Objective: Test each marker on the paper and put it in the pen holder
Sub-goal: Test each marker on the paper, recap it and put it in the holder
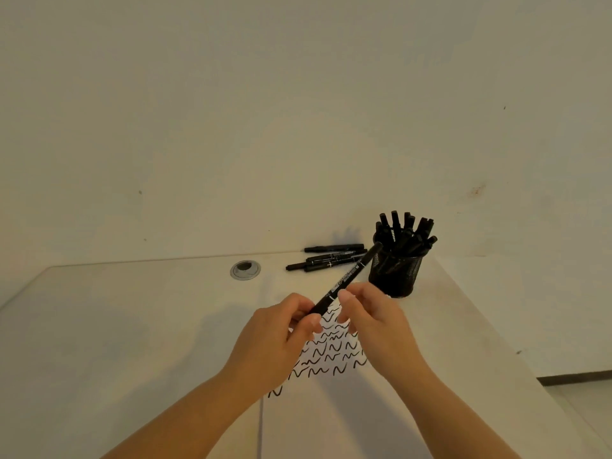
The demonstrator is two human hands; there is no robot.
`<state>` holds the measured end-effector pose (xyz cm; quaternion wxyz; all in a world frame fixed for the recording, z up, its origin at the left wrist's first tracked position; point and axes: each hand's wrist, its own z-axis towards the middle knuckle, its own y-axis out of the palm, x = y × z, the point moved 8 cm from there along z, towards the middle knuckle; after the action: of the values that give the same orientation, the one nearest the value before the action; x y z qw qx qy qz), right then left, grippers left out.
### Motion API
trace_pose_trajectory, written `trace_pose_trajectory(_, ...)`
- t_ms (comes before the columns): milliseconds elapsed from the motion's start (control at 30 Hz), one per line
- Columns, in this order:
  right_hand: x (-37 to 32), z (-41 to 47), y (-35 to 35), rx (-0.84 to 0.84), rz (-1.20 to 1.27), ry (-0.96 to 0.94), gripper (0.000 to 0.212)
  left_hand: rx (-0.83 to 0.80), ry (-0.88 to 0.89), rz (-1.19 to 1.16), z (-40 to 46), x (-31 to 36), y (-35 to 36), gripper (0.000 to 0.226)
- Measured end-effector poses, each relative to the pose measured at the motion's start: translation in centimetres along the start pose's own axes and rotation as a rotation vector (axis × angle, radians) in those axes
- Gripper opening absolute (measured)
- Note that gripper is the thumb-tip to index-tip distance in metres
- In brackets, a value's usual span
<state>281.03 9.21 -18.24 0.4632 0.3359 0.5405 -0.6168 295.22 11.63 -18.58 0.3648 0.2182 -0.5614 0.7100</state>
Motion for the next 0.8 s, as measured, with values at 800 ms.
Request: trace_pose_trajectory(800, 0.4, -6.8, 6.3, -0.146, 0.457, 0.195, 0.032, -0.395, -0.524, -0.847, -9.8, -2.3, 2.7, 0.034)
